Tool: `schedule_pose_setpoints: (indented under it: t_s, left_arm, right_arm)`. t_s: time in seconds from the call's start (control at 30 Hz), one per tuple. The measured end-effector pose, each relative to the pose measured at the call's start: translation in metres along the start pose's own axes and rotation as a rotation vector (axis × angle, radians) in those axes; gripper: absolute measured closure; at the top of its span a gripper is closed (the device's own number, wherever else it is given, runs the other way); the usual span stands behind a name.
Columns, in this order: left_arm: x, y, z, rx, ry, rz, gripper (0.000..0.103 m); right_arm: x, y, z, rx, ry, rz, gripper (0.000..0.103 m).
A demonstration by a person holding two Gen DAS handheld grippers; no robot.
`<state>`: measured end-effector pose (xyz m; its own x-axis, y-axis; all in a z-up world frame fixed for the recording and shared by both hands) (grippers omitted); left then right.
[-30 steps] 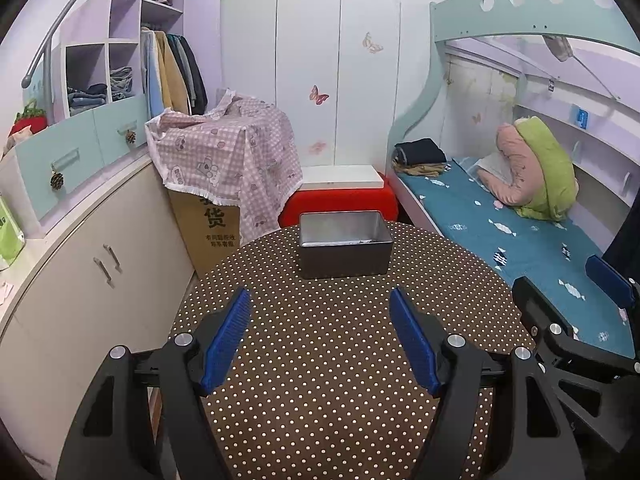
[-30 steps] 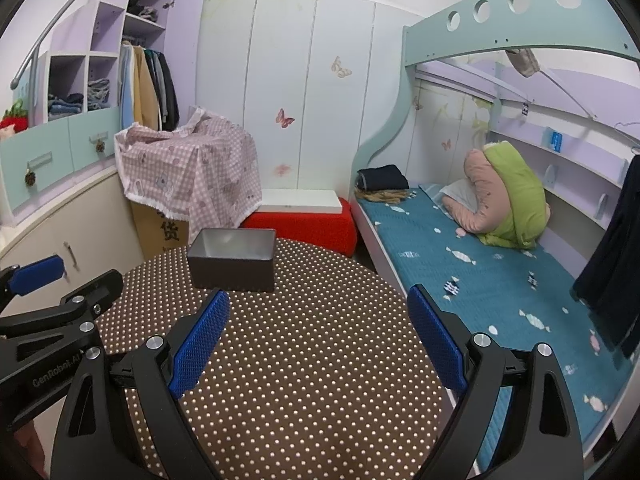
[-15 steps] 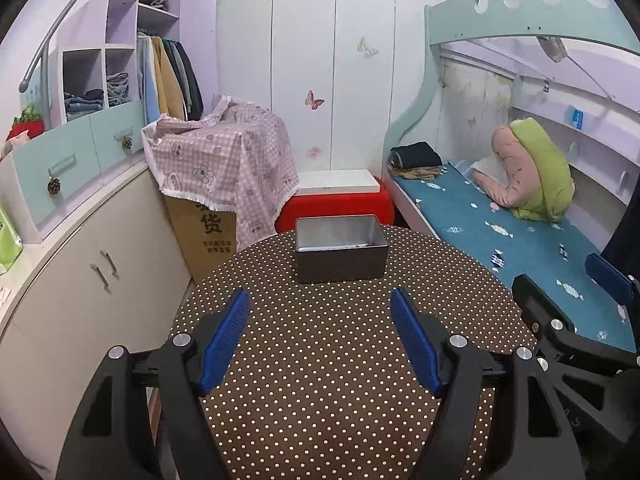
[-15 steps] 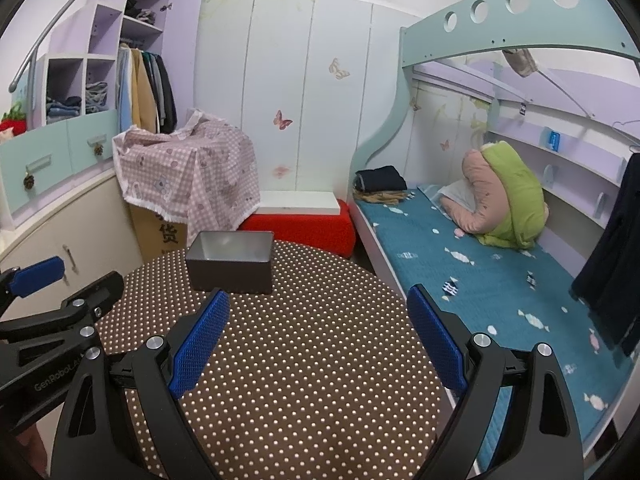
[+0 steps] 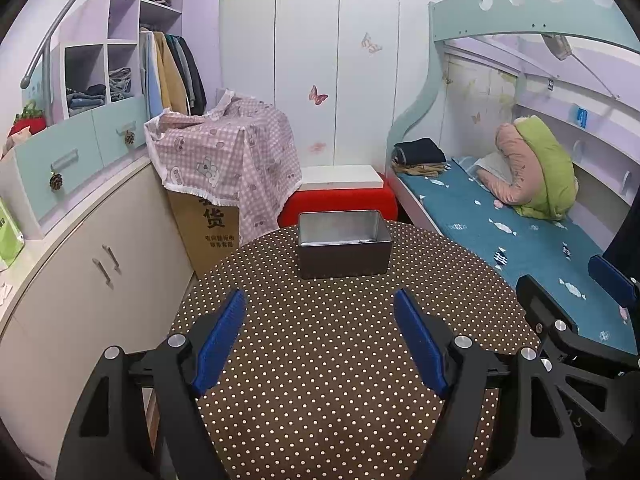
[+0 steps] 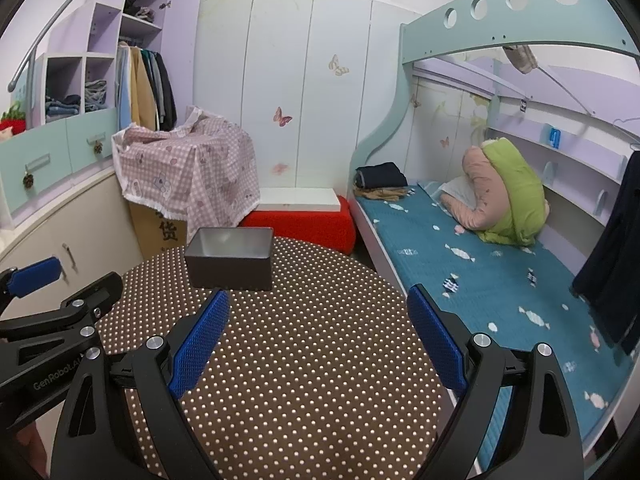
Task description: Organize jewelry
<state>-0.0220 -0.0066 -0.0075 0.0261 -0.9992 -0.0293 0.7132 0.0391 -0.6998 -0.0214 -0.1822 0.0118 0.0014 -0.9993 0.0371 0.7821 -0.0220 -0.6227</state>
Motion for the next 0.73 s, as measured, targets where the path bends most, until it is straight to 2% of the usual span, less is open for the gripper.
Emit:
schedule_pose_setpoints:
  t_s: [0.1,0.2,0.43,0.53,0.63,0.73]
  left_arm:
    - [-0.002,-0.004,0.0,0.052,-0.015,-0.029,0.028]
    - [-0.006,-0.001,0.001,0.051,-0.074,-0.068,0.028]
    - [0.003,-0.006,0.0,0.071,-0.03,-0.052,0.028]
    - [0.004,-0.007,0.0,0.075,-0.008,0.002,0.016]
    - [0.001,-0.006,0.0,0.062,-0.03,-0.009,0.015]
    - [0.002,-0.006,0.0,0.056,-0.019,-0.011,0.015]
  right_arm:
    - [0.001,0.001,-0.001,0.0,0.004,0.004,0.016]
    - [0.001,0.003,-0.006,-0.003,0.002,0.0,0.016]
    - [-0.004,0.008,-0.013,-0.02,-0.009,0.004,0.016]
    - [-0.003,0.01,-0.012,-0.028,-0.019,-0.01,0.016]
    - [0.0,0.013,-0.012,-0.041,-0.001,0.011,0.016]
    - [0.002,0.014,-0.013,-0.044,0.001,-0.01,0.016]
Point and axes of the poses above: each gripper's, at about its wrist camera, not at the fingertips, and y roughly the way its jaws point, x to its right, z to its top, the point moved 5 cm from there along y, roughly the way its jaws point, and after that the axes turned 11 degrees about -x, right-handed, at the moved point
